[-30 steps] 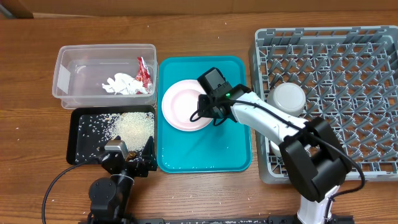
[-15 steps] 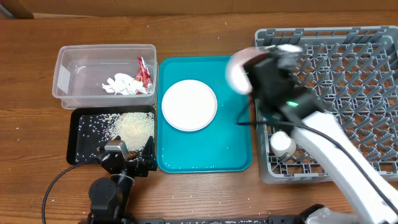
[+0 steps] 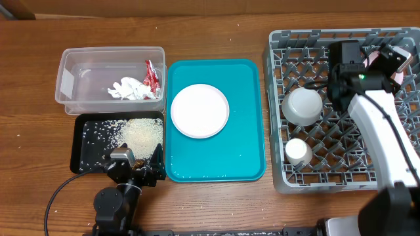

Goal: Sort waste into correct bins and load items into the dishwasher
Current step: 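Carry the pink bowl into the rack and set it down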

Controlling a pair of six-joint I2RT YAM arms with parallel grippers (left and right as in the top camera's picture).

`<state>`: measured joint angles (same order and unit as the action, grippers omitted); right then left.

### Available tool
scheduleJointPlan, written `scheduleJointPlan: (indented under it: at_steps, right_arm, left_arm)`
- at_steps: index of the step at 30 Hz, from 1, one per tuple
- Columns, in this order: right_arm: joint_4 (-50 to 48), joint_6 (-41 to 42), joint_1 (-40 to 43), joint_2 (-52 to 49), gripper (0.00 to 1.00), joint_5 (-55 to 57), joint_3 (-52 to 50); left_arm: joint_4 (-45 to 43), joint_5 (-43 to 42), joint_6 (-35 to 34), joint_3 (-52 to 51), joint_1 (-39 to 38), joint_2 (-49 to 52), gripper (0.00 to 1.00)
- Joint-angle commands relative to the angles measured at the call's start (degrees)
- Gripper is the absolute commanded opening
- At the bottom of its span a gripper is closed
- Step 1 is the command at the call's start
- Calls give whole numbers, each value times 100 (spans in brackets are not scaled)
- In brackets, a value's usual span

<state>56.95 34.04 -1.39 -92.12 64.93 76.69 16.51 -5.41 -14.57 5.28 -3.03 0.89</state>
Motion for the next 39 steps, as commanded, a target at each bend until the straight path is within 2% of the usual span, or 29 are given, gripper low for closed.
scheduleJointPlan:
  at_steps: [1,9,16,22,29,33,39]
  right_arm:
    - [48,2,136,-446,4,61,-20]
    - [173,4,-76,-1158,4,57,-20]
    - [175,2,-802,-1244,4,160,-20]
    - [238,2,-1043,-1246,4,293,-20]
    - [175,-260,-990,-1244,4,1611,-17]
    - [107,-284,-737,-1248,4,1539,-20]
    - [131,-579,-398,-1248,4,802,-26]
  left_arm:
    - [-9,-37,24,-22,-37,-63,100]
    - [-9,-37,24,-22,-37,-63,100]
    - [-9,-37,24,-22,-37,-63,100]
    - [-9,-37,24,-22,-37,-63,100]
    - [-9,-37,24,-22,-37,-63,100]
    - [-9,-37,24,-22,-37,-63,100]
    - [-9,-37,24,-22,-37,-63,100]
